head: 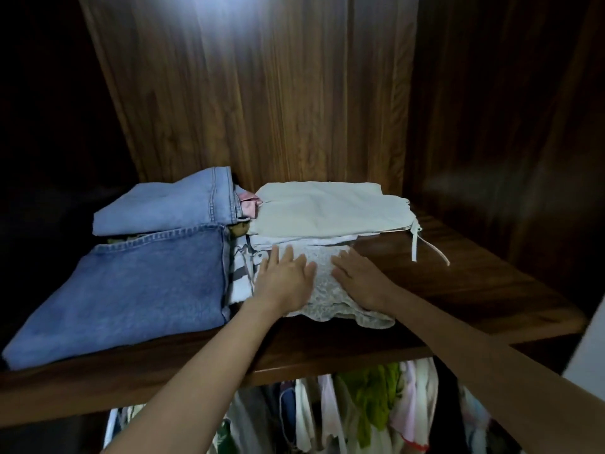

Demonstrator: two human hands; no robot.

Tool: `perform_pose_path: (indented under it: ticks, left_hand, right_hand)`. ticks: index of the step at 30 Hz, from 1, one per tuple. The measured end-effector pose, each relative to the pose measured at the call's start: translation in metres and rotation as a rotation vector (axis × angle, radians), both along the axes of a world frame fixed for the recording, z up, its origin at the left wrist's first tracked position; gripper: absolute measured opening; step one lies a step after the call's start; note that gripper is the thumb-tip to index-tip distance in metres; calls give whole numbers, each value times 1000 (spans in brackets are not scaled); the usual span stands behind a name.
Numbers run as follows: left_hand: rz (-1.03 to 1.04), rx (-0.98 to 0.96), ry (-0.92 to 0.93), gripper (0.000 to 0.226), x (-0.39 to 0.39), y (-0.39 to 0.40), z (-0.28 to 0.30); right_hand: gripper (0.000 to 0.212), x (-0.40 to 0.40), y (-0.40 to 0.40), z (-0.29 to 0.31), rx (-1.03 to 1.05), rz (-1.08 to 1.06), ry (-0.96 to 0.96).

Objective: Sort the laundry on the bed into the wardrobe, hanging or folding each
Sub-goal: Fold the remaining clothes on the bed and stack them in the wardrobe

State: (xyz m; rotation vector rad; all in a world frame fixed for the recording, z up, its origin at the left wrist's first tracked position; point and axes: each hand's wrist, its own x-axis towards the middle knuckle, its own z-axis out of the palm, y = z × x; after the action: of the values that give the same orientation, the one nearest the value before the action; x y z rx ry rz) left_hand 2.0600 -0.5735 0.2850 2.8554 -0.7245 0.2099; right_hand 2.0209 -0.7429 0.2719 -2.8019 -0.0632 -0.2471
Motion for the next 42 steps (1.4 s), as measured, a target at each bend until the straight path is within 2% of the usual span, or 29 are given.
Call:
perform_pose_path:
  ticks: [3, 11, 14, 15, 18, 21, 23, 26, 30, 35, 38, 42]
  left_hand:
    - [27, 50, 114, 58, 11, 4, -10]
    - [64, 111, 129, 59, 36, 3, -7]
    - [83, 109, 134, 59, 32, 3, -5]
    - [89, 108, 117, 58, 29, 3, -3]
    - [90, 45, -126, 45, 3, 1, 5]
    - [97, -218, -361, 33, -48, 14, 14]
    - [184, -359, -490, 28, -88, 38, 22]
    - [368, -393, -566, 22, -151, 92, 24]
    - [645, -173, -457, 28, -268, 162, -3]
    - [1023, 11, -97, 32, -435, 228, -61]
    - [1236, 0, 171, 34, -526, 257, -98]
    - [1442, -103, 391, 30, -649, 290, -140]
  right_hand:
    - [51, 11, 2, -5, -55, 13, 23]
    - [52, 30, 8, 3, 20, -9, 86]
    - [72, 34, 6, -4, -42, 32, 73]
    - [67, 33, 6, -2, -24, 2, 70]
    - [48, 31, 3, -1, 57, -13, -45]
    - [29, 6, 11, 11, 237, -7, -378]
    - [20, -22, 32, 20, 349, 73, -542]
    - [18, -72, 81, 23, 426, 325, -641]
    - [14, -132, 165, -8, 519, 621, -469]
    - [15, -243, 280, -59, 455, 1017, -132]
    - [15, -322, 341, -89, 222, 1254, 59]
    - [18, -420, 415, -123, -157, 1536, 265]
